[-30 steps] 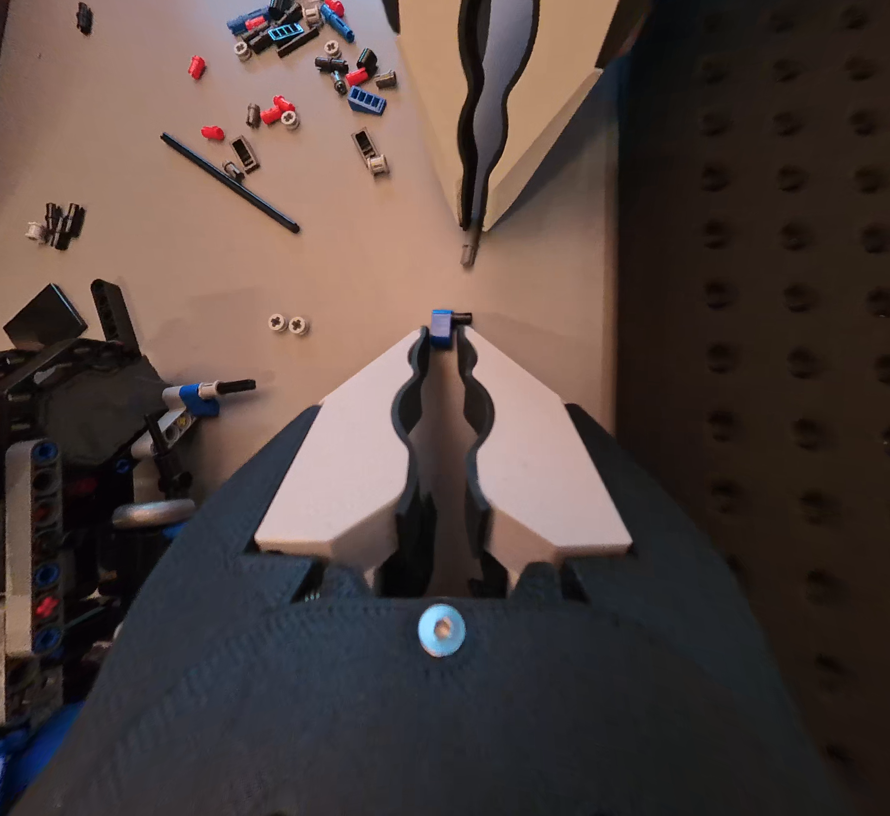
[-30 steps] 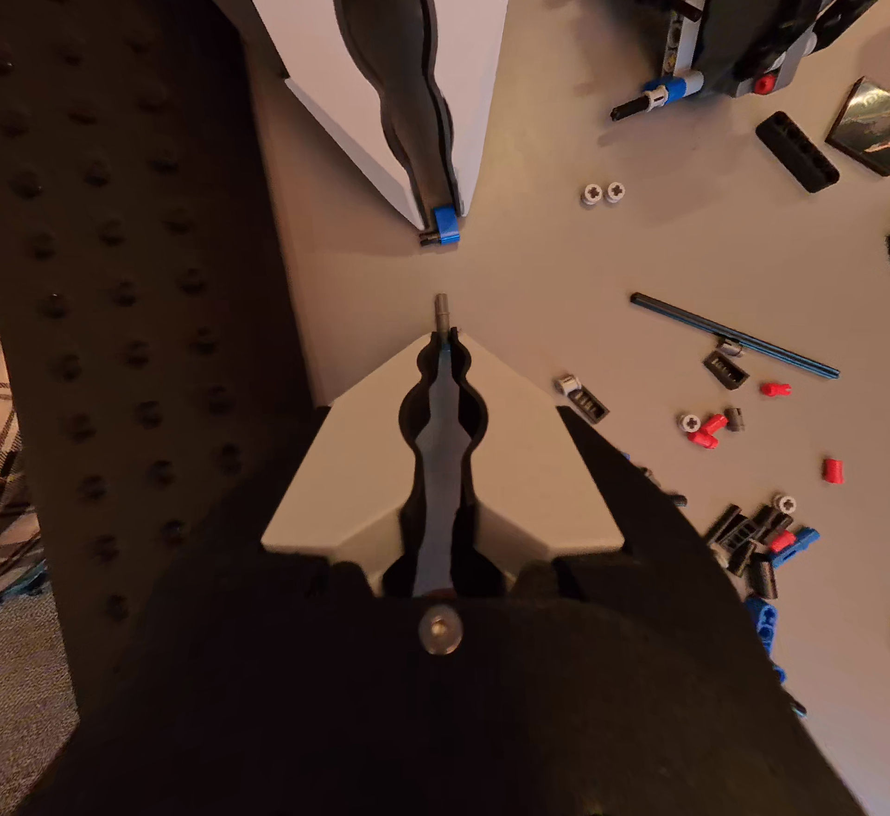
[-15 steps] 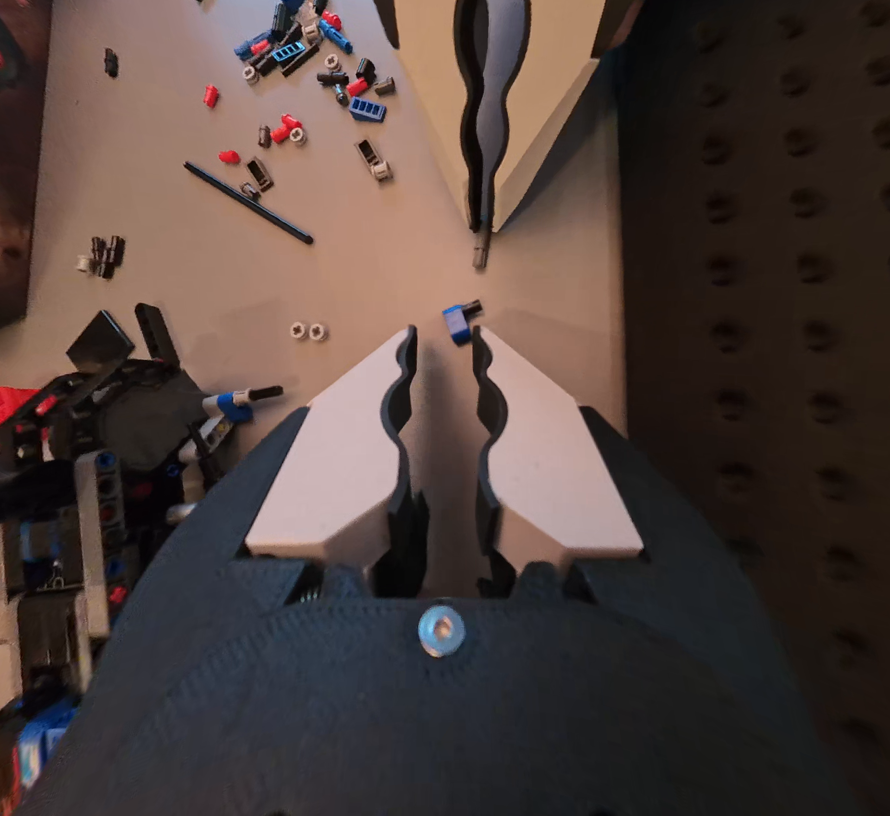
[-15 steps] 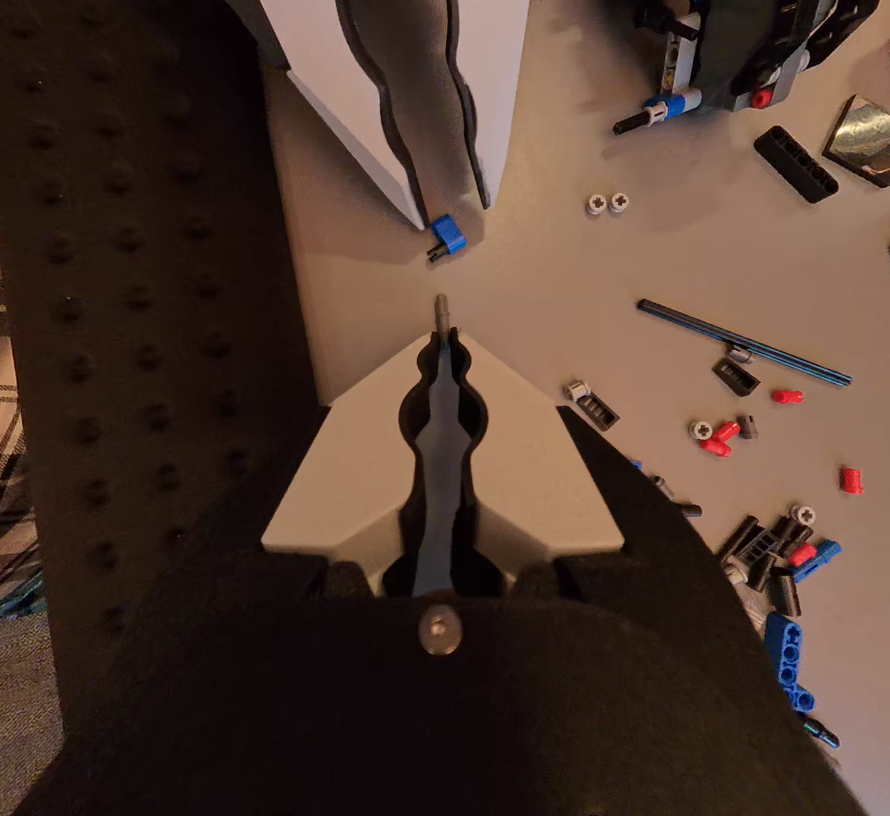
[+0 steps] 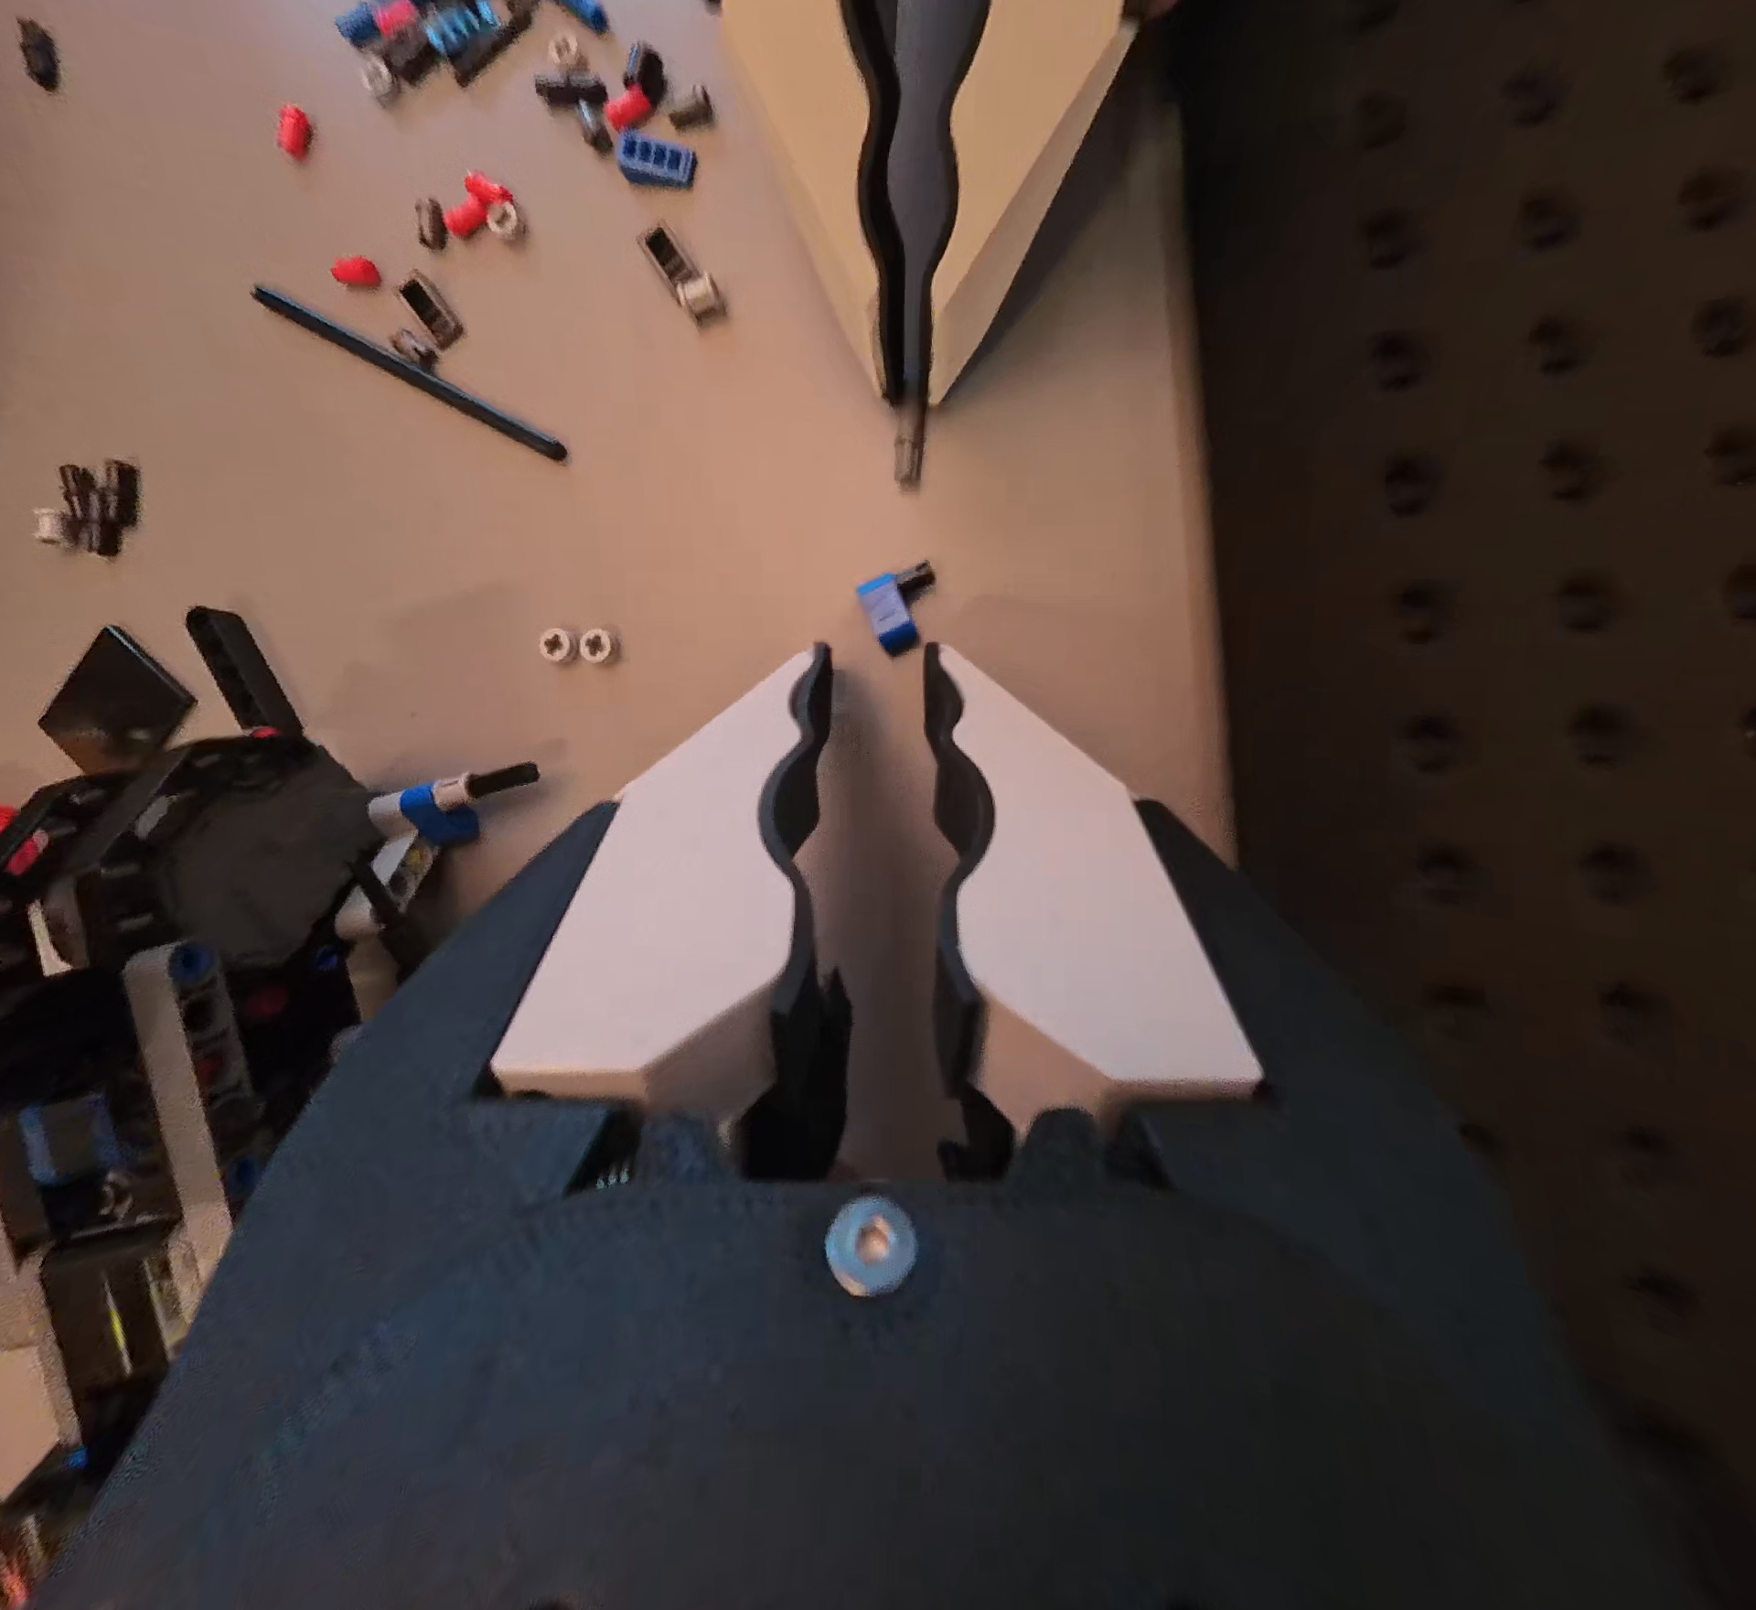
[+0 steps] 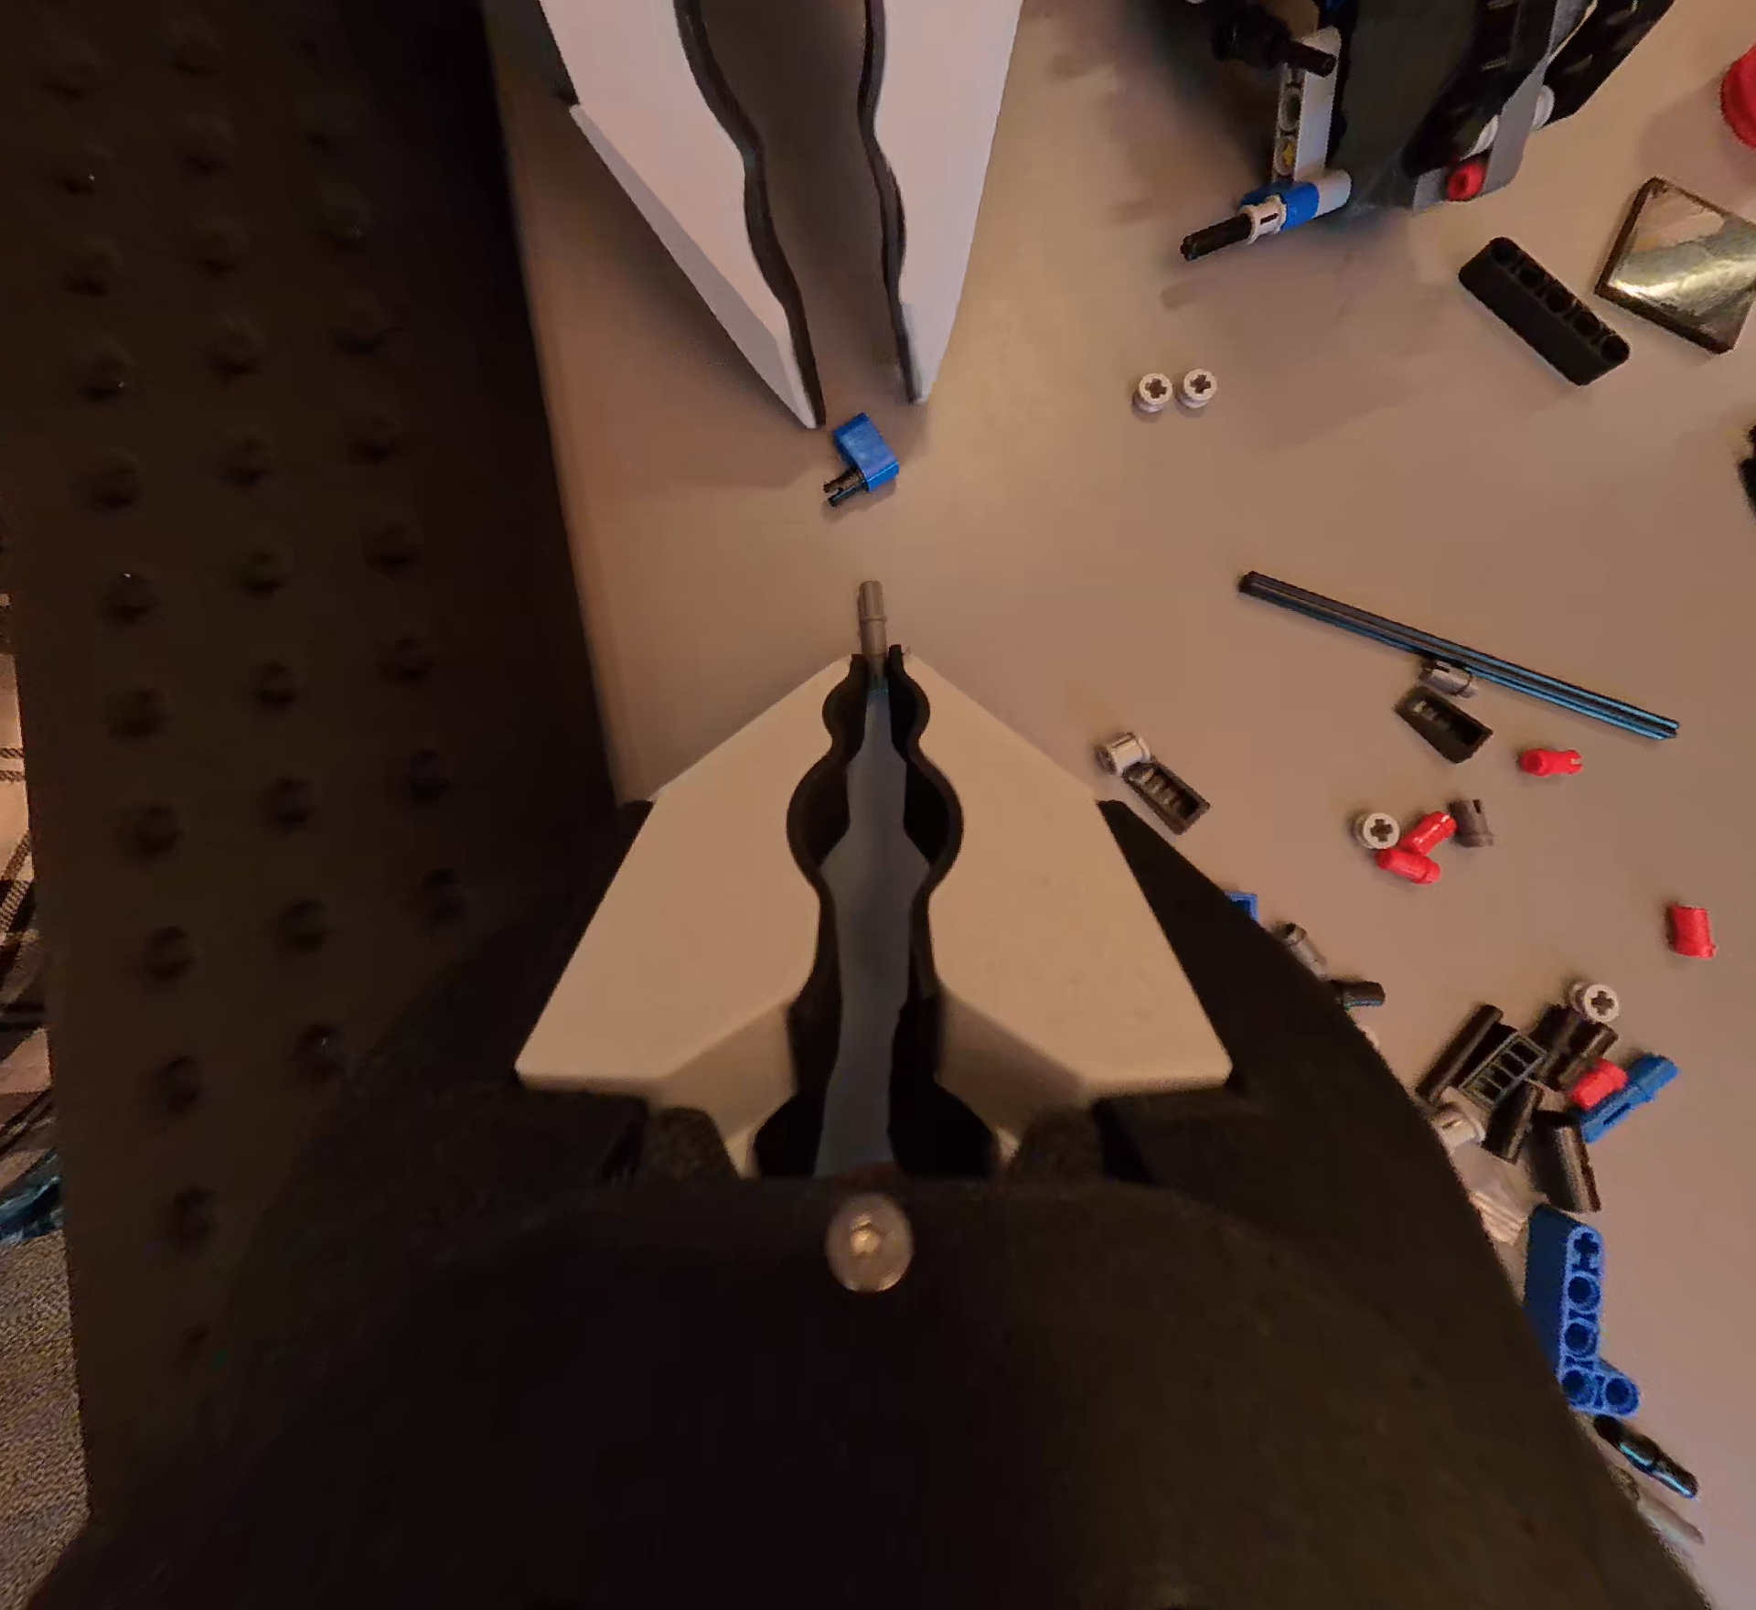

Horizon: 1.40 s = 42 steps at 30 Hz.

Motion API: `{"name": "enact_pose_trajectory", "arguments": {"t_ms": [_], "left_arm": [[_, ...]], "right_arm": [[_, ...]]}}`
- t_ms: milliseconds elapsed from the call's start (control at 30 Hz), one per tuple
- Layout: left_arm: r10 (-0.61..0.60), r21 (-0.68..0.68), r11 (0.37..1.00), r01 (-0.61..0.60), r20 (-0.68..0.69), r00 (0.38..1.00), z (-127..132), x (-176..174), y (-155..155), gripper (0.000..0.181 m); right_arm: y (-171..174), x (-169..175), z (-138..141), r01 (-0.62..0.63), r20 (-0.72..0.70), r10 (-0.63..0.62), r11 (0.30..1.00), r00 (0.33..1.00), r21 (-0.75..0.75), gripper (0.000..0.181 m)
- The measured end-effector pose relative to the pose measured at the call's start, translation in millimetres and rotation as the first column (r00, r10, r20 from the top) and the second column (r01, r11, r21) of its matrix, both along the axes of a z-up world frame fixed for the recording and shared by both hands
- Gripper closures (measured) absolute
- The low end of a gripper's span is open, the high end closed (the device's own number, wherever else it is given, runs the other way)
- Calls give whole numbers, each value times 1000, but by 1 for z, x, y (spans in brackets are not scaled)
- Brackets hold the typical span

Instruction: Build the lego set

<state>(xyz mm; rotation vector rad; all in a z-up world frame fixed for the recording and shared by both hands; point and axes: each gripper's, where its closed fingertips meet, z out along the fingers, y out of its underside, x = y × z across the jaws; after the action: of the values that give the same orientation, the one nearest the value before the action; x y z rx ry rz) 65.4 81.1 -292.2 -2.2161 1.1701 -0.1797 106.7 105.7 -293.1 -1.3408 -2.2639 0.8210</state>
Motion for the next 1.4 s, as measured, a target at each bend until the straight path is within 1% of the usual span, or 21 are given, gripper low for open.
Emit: {"name": "enact_pose_trajectory", "arguments": {"t_ms": [33, 67, 167, 300, 467, 567, 767, 867, 1000, 1100, 1167, 1300, 1400], "left_arm": [[-5, -26, 1000, 5, 10, 1000, -1, 1, -2, 167], [-10, -51, 999, 11, 24, 1000, -1, 4, -4, 167], [-2, -72, 997, 5, 47, 999, -2, 8, -6, 169], [-2, -96, 995, 10, 84, 996, -2, 15, -13, 164], [-6, -62, 998, 11, 69, 998, 5, 9, -5, 160], [-43, -41, 998, 45, 42, 998, 9, 11, 1, 159], [-190, -55, 981, 188, -28, 981, 6, 24, 2, 157], [-220, -63, 974, 215, -70, 973, 3, 27, 5, 158], [-198, -93, 978, 189, -108, 974, 2, 20, 5, 155], [-171, -99, 982, 164, -69, 983, 5, 15, 2, 155], [-161, -103, 983, 154, -67, 985, 2, 13, 1, 157], [-155, -87, 985, 150, -46, 987, -2, 17, 1, 166], [-132, -68, 989, 130, -16, 991, -2, 19, 2, 167]], "right_arm": [[0, 0, 0, 2, -2, -2, 1000, 1000, -2, 179], [1, 0, 0, 3, -4, -3, 1000, 1000, -2, 179], [2, 2, 0, 5, -11, -6, 1000, 1000, -13, 179], [2, 2, 0, 1, -16, -1, 1000, 1000, -20, 179], [3, 3, 0, 1, -21, -1, 1000, 1000, -23, 179], [4, 5, 0, 3, -25, -4, 1000, 1000, -22, 179], [5, 7, 0, 5, -32, -6, 999, 999, -36, 179], [5, 7, 0, 4, -35, -5, 999, 999, -37, 179], [5, 8, 0, 1, -37, -2, 1000, 999, -27, 179], [1, 7, 0, -12, -37, 12, 1000, 999, -20, 179], [-2, 5, 0, -18, -35, 18, 1000, 999, -10, 179], [-8, 2, 0, -24, -30, 25, 1000, 999, 5, 180], [-12, -1, 0, -24, -29, 24, 1000, 999, 11, 179]]}}
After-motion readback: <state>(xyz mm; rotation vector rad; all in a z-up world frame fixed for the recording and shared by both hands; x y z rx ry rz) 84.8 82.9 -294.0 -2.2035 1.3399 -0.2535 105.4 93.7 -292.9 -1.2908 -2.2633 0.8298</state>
